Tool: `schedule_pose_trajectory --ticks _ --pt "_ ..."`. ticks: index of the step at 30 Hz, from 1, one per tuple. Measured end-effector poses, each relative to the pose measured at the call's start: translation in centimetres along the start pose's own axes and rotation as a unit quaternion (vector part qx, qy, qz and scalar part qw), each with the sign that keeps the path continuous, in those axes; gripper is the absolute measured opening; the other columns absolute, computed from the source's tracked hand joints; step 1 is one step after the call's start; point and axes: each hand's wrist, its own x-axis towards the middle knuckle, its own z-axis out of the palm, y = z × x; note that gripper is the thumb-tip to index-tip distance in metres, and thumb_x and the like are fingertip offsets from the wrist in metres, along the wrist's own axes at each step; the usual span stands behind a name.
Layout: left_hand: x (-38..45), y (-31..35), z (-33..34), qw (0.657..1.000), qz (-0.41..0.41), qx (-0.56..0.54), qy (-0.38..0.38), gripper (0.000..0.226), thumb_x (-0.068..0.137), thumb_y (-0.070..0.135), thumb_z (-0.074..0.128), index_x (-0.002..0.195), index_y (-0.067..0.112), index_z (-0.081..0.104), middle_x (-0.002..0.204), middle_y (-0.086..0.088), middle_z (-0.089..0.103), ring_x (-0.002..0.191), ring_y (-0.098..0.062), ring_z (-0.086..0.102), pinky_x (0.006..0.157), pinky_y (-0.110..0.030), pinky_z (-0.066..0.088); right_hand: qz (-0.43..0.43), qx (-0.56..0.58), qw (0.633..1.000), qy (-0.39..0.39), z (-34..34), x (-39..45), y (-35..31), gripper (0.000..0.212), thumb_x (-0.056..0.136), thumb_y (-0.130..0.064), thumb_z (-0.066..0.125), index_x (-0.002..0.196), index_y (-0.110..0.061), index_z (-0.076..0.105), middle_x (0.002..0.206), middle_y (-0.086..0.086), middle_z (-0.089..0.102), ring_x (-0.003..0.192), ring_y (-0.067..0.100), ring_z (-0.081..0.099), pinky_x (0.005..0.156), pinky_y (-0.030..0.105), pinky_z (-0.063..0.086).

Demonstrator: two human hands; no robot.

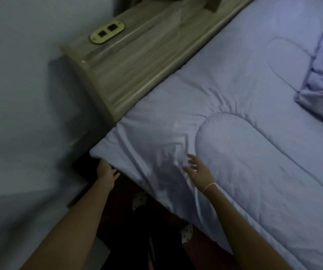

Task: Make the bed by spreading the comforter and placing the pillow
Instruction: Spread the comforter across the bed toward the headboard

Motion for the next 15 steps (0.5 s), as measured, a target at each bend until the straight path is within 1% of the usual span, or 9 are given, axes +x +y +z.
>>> schedule_pose_trajectory --ticks 2,3,4,5,6,8,10,13,15 --pt "0.7 0.7 -0.7 1.000 0.004 0.012 0.004 0.039 0.098 0.039 0.038 0.130 0.019 0.049 0.119 -0.004 0.056 0.109 -0.025 0.055 0.097 -0.043 0.046 -0.007 -0.008 1.000 -0.007 1.0 1.2 -1.5 0.053 0.084 -0.018 0.067 0.134 -0.022 0.048 0.115 0.004 0.055 0.107 0.023 0.056 0.097 0.038 0.047" --pt "0.9 1.0 -0.7 0.999 0.019 0.048 0.011 0.039 0.097 0.038 0.037 0.127 0.018 0.051 0.119 -0.004 0.058 0.106 -0.024 0.056 0.095 -0.042 0.047 -0.014 -0.007 1.000 -0.009 1.3 1.5 -2.0 0.053 0.084 -0.018 0.067 0.134 -0.023 0.048 0.116 0.003 0.055 0.108 0.023 0.055 0.097 0.039 0.047" --pt "1.2 1.2 -0.9 0.993 0.051 0.108 0.020 0.037 0.097 0.037 0.037 0.124 0.017 0.053 0.120 -0.006 0.059 0.102 -0.024 0.056 0.091 -0.041 0.048 -0.019 -0.008 1.000 -0.010 1.7 1.7 -2.6 0.053 0.085 -0.019 0.067 0.134 -0.024 0.047 0.117 0.003 0.056 0.109 0.023 0.056 0.098 0.040 0.046" --pt "1.3 1.5 -1.1 0.980 0.094 0.172 0.023 0.037 0.096 0.035 0.036 0.123 0.019 0.054 0.121 -0.009 0.060 0.100 -0.023 0.056 0.089 -0.039 0.048 -0.025 -0.004 1.000 -0.009 2.2 1.8 -3.2 0.053 0.085 -0.019 0.067 0.134 -0.024 0.048 0.119 0.004 0.057 0.110 0.023 0.056 0.098 0.041 0.046" --pt "1.3 1.7 -1.1 0.964 0.138 0.225 0.022 0.038 0.096 0.035 0.035 0.126 0.021 0.052 0.124 -0.009 0.059 0.101 -0.024 0.056 0.090 -0.038 0.046 -0.028 -0.005 1.000 -0.008 2.5 1.8 -3.6 0.053 0.085 -0.020 0.067 0.134 -0.024 0.048 0.121 0.006 0.057 0.110 0.023 0.056 0.098 0.041 0.046" --pt "1.3 1.9 -1.0 0.936 0.196 0.292 -0.004 0.046 0.097 0.041 0.037 0.140 0.026 0.038 0.139 -0.006 0.049 0.120 -0.026 0.050 0.100 -0.040 0.041 -0.038 -0.012 0.999 -0.011 3.1 1.6 -4.3 0.052 0.085 -0.022 0.066 0.133 -0.025 0.048 0.124 0.007 0.057 0.112 0.023 0.055 0.099 0.041 0.046" --pt "1.5 2.2 -0.8 0.907 0.242 0.344 -0.030 0.056 0.096 0.045 0.040 0.146 0.027 0.025 0.148 -0.002 0.038 0.132 -0.025 0.041 0.106 -0.040 0.036 -0.038 -0.021 0.999 -0.025 3.7 1.4 -4.7 0.052 0.085 -0.023 0.066 0.134 -0.025 0.048 0.127 0.008 0.056 0.115 0.024 0.053 0.099 0.042 0.046" --pt "2.9 2.8 -0.3 0.844 0.308 0.438 -0.038 0.060 0.094 0.046 0.044 0.147 0.027 0.022 0.151 -0.004 0.033 0.136 -0.027 0.035 0.108 -0.046 0.037 -0.056 -0.059 0.996 -0.025 4.0 1.5 -5.1 0.051 0.087 -0.026 0.065 0.134 -0.025 0.047 0.130 0.007 0.054 0.121 0.023 0.050 0.103 0.040 0.043" --pt "4.0 3.4 0.6 0.817 0.327 0.473 -0.032 0.063 0.093 0.048 0.045 0.147 0.024 0.022 0.152 -0.006 0.031 0.137 -0.030 0.033 0.107 -0.050 0.037 -0.091 -0.102 0.991 -0.010 3.7 2.5 -5.5 0.050 0.087 -0.027 0.063 0.134 -0.023 0.047 0.134 0.005 0.052 0.124 0.020 0.048 0.106 0.033 0.038"
